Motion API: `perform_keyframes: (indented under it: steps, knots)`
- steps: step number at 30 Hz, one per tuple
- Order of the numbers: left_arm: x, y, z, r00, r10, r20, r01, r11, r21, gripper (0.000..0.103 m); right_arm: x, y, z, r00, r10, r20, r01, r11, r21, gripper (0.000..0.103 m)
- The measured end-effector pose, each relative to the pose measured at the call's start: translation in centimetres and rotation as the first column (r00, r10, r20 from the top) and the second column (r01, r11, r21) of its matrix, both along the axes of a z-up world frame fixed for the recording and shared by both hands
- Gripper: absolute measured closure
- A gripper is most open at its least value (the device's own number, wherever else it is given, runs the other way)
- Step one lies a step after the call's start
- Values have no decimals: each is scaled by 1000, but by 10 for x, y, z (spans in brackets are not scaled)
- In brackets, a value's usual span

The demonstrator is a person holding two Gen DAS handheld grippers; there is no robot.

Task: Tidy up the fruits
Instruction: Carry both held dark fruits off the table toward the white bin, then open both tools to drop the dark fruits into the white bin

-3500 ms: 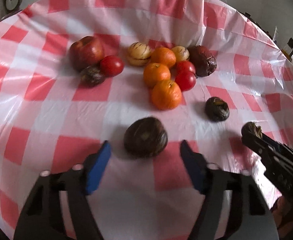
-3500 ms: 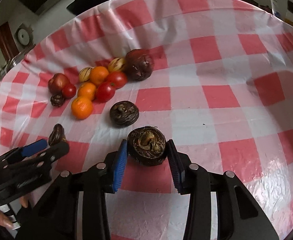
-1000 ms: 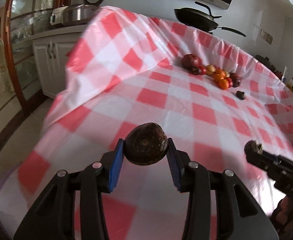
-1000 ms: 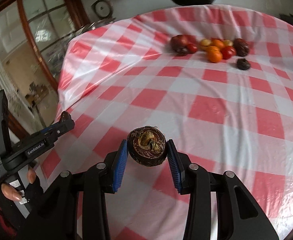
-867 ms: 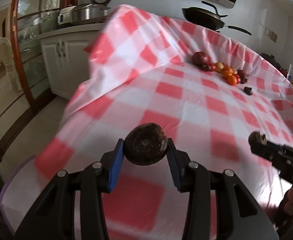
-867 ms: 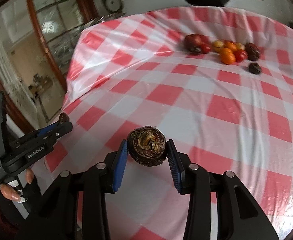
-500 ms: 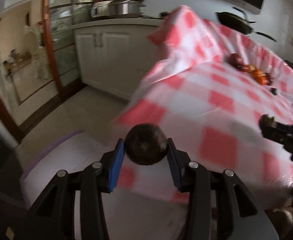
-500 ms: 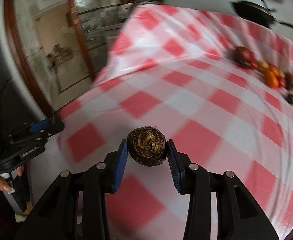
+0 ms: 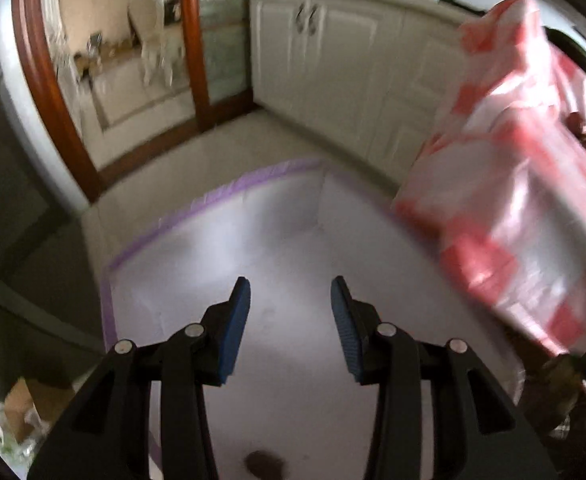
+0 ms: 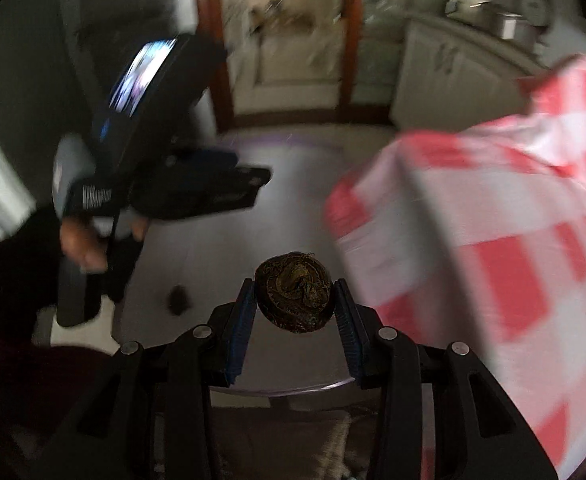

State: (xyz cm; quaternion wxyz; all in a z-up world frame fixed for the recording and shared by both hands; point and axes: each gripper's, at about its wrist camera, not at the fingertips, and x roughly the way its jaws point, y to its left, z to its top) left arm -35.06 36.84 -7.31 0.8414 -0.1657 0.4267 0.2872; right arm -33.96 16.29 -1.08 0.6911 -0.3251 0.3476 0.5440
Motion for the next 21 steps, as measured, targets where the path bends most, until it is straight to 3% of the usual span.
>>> perform_keyframes:
  steps: [3,6,12,13,16,18,21]
  knots:
    - [-2,10,-24,997,30,-74,-34,998,-54,59,-9,38,-38,998,65,-25,-67,990,-124,63]
    - [-6,21,-48,986,82,-145,-101,986,-131,46,-11,61,-70,996,66,-66,-79,972,-221,63]
    - [-20,52,-74,961,177,-213,-235,927,-291,44,-11,76,-105,995,43,-87,-68,948,-310,62]
    - [-20,53,-73,960,181,-213,-239,926,-291,44,-11,76,-105,995,42,-95,-70,950,-305,62]
    - [-22,50,-68,961,189,-201,-242,927,-285,44,-11,74,-98,993,39,-110,-67,961,-270,42]
    - [-18,44,-64,964,193,-183,-239,931,-275,44,-11,72,-89,993,36,-115,-62,971,-230,41]
    - [-25,38,-44,968,229,-106,-247,947,-205,30,-15,69,-76,993,39,-109,-59,980,-188,41]
